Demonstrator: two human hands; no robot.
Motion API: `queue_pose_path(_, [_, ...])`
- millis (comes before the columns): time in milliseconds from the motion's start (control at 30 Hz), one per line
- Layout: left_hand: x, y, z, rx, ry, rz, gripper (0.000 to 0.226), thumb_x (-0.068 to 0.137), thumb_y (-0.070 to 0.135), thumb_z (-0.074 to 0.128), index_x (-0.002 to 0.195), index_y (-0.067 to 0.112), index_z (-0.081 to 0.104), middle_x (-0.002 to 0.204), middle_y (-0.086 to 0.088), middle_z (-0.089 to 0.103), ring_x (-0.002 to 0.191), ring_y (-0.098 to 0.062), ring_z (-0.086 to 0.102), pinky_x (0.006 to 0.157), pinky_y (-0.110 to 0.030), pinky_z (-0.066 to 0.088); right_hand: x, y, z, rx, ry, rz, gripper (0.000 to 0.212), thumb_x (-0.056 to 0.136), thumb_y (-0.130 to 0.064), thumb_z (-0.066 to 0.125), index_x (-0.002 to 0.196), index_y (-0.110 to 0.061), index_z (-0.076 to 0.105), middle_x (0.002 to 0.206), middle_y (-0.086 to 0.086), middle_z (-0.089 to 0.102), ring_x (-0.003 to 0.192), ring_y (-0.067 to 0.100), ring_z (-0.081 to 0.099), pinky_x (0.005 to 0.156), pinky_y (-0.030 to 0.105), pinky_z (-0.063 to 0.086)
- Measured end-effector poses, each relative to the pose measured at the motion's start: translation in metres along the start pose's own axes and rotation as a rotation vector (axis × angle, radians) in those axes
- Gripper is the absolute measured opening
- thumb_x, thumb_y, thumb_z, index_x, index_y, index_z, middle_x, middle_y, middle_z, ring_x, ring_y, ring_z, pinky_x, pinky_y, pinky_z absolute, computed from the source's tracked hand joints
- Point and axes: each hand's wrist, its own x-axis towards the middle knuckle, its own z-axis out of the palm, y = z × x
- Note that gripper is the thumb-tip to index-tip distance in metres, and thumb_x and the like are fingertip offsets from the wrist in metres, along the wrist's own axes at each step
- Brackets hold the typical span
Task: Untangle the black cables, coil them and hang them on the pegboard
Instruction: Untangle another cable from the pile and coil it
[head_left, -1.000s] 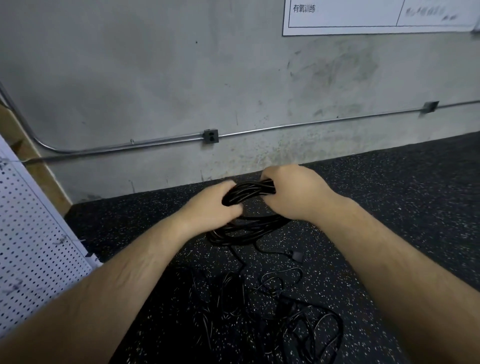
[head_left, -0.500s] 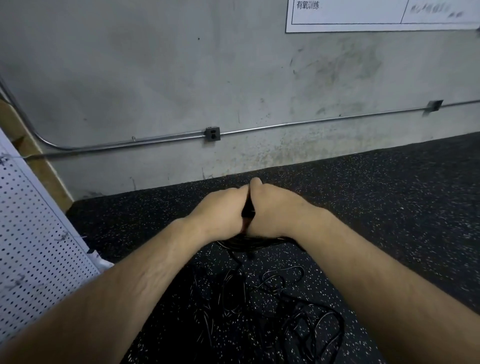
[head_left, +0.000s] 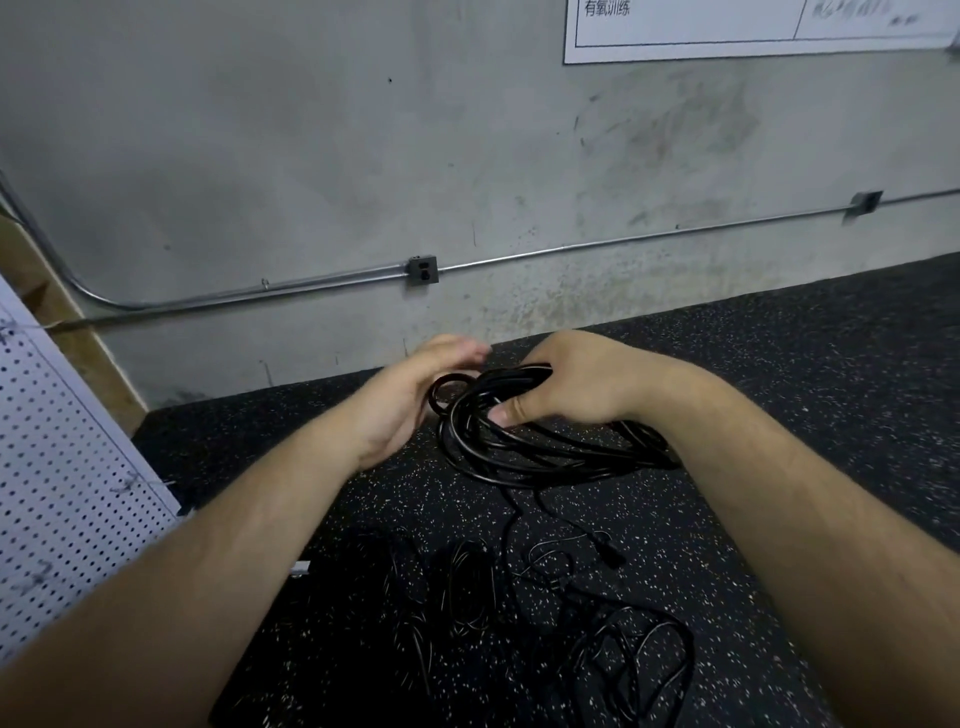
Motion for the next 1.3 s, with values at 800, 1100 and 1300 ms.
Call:
queue_pose_path(800, [-0.013,-0.095,0.075,0.251,0.164,-0.048,0.010,0.105,0.030,0.052,0.097,0.027,0.057,0.071,0.006,0.054,0.062,-0.011,0.050,0.062,-0.033,0.044,0.005,0.027,-0.024,0.465,0.552,0.103,0.040,0.083,-0.050,0.079,0.083,-0.012,0.066,0.049,-0.005,0.049,0.042,0.015,0.045,0.051,0.031,0.042])
queue_pose_path(1100, [-0.013,-0.027,0.040,0.240,0.626,0.156,0.039,0.109,0.039,0.039,0.089,0.021,0.067,0.073,0.006,0.053,0.069,-0.009,0.051,0.069,-0.030,0.048,0.012,0.038,-0.004,0.206,0.661,0.166,0.034,0.092,-0.047,0.071,0.084,-0.015,0.063,0.070,0.000,0.066,0.056,0.016,0.060,0.047,0.024,0.039])
queue_pose_path(1300, [-0.008,-0.014,0.039,0.077,0.625,0.042,0.046,0.108,0.048,0.033,0.091,0.016,0.060,0.078,0.005,0.055,0.068,-0.009,0.049,0.062,-0.026,0.040,0.020,0.027,0.030,0.070,0.775,0.205,0.041,0.095,-0.048,0.065,0.106,-0.009,0.057,0.086,0.002,0.064,0.066,0.013,0.060,0.048,0.025,0.039])
